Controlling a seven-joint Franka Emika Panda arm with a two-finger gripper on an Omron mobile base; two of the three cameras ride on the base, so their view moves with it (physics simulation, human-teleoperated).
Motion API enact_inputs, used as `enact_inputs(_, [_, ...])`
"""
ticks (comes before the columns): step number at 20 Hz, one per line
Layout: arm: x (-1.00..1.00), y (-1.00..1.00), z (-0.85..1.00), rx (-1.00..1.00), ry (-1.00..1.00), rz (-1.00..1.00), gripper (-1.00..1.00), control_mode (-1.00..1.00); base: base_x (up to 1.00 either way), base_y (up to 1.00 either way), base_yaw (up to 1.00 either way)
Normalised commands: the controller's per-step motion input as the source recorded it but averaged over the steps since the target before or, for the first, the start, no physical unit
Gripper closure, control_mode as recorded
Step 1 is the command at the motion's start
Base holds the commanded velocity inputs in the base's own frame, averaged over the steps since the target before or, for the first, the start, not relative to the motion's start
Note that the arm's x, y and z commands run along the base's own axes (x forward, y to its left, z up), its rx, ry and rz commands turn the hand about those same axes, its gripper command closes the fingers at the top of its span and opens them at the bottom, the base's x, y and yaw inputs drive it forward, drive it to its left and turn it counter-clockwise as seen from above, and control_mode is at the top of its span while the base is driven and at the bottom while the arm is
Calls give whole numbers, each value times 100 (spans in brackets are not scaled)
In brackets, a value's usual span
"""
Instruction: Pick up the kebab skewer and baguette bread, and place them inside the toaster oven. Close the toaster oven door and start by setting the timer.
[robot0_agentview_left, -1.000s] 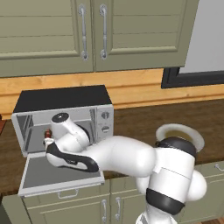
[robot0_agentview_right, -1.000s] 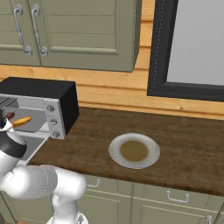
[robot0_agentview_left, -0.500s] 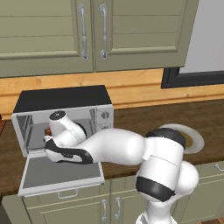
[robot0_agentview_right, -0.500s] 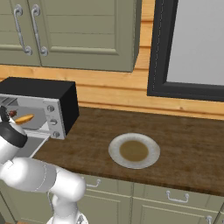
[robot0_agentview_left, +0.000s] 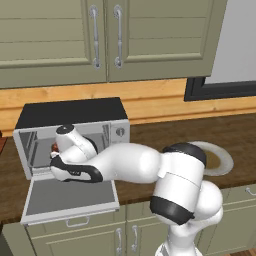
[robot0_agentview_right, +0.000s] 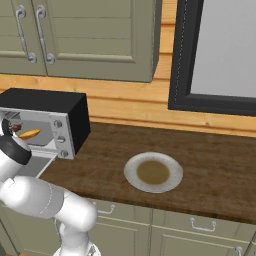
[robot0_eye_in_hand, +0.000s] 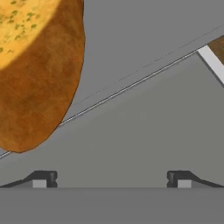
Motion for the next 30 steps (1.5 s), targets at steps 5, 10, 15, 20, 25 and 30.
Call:
enact_inputs(5, [15, 0, -14, -2, 0, -7, -100, -100, 0, 0, 0])
enact_inputs(10, [21, 0, -1, -6, 0, -11, -100, -100, 0, 0, 0])
enact_inputs(15, [32, 0, -1, -7, 0, -9, -100, -100, 0, 0, 0])
enact_inputs(20, [24, 0, -4, -5, 0, -4, -100, -100, 0, 0, 0])
enact_inputs(25, [16, 0, -8, -4, 0, -3, -100, -100, 0, 0, 0])
enact_inputs(30, [-68, 0, 0, 0, 0, 0, -100, -100, 0, 0, 0])
